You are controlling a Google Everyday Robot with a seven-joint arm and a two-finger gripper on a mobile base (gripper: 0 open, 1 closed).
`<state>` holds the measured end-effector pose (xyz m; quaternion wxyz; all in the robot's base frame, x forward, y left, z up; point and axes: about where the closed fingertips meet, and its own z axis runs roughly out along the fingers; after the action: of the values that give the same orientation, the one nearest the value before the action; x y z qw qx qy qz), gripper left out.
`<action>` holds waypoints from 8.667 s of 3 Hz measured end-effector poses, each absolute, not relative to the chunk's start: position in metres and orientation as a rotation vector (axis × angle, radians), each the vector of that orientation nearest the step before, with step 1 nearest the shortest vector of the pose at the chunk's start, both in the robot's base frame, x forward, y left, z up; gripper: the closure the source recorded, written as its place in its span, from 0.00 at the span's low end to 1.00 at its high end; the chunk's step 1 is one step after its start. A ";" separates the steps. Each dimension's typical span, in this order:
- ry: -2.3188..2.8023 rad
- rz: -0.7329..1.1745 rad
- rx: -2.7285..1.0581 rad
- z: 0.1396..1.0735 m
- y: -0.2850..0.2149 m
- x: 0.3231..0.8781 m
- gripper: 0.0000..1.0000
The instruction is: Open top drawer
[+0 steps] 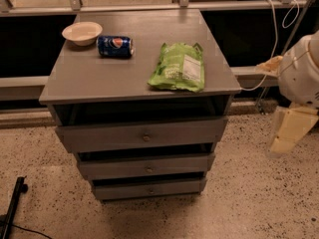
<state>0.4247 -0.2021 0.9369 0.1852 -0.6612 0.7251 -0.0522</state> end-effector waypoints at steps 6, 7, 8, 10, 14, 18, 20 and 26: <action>1.803 -0.214 -2.035 0.815 -0.172 0.462 0.00; 1.747 -0.180 -2.029 0.785 -0.168 0.474 0.00; 1.708 -0.143 -2.018 0.760 -0.158 0.490 0.00; 1.647 -0.158 -2.019 0.726 -0.138 0.536 0.00; 1.479 -0.221 -1.989 0.698 -0.128 0.581 0.00; 1.625 -0.131 -2.057 0.650 -0.133 0.614 0.04; 1.684 -0.117 -2.063 0.640 -0.138 0.617 0.34; 1.704 -0.062 -2.090 0.648 -0.134 0.601 0.03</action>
Offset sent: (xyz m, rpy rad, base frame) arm 0.0456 0.0411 -0.1364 0.0856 0.0970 0.1342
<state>0.6012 -0.1338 0.6481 0.2203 -0.7559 0.6161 -0.0225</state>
